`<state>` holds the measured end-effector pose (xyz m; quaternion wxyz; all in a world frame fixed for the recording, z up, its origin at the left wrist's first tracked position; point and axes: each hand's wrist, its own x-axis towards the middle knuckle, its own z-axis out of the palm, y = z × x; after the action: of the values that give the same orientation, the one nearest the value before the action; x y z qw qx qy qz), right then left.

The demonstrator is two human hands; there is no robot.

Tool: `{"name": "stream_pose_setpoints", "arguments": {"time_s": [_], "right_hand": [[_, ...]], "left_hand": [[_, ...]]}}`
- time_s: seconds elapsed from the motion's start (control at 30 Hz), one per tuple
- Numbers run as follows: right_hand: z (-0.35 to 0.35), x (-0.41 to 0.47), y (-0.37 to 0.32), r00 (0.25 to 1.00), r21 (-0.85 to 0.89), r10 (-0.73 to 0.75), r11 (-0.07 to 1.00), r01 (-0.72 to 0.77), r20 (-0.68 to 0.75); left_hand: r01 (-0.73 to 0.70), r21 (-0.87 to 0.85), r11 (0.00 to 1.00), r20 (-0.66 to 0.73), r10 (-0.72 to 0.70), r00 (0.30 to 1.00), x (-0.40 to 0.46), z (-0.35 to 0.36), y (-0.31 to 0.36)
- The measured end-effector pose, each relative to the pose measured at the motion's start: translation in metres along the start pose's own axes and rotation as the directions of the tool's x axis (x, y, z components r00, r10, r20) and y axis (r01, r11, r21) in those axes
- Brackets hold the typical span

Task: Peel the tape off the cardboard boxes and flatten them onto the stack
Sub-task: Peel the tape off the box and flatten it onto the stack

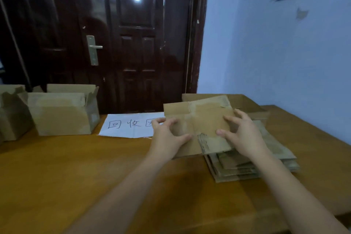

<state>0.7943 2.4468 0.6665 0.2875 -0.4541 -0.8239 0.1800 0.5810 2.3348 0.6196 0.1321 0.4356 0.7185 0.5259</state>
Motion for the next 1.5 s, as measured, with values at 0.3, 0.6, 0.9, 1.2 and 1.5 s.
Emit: {"name": "stream_pose_setpoints", "arguments": {"time_s": [0.3,0.6,0.9,1.2,1.5], "right_hand": [[-0.054,0.028,0.114,0.980,-0.189,0.156,0.973,-0.131,0.123],[-0.034,0.034,0.162,0.934,-0.387,0.197,0.920,-0.070,0.300],[0.000,0.041,0.151,0.958,-0.421,0.180,0.904,-0.071,0.225],[0.007,0.041,0.147,0.952,-0.459,0.230,0.881,-0.116,0.201],[-0.013,0.046,0.104,0.930,-0.646,0.267,0.762,-0.043,0.253]], "left_hand": [[0.000,0.033,0.999,0.294,-0.010,0.956,0.012,0.120,0.042],[-0.313,0.556,0.770,0.332,0.139,0.933,0.006,0.142,0.022],[-0.448,0.520,0.728,0.527,0.140,0.838,0.009,0.159,0.003],[-0.460,0.507,0.729,0.541,0.146,0.828,0.011,0.155,0.006],[-0.511,0.489,0.707,0.593,0.160,0.789,0.022,0.098,0.000]]}}
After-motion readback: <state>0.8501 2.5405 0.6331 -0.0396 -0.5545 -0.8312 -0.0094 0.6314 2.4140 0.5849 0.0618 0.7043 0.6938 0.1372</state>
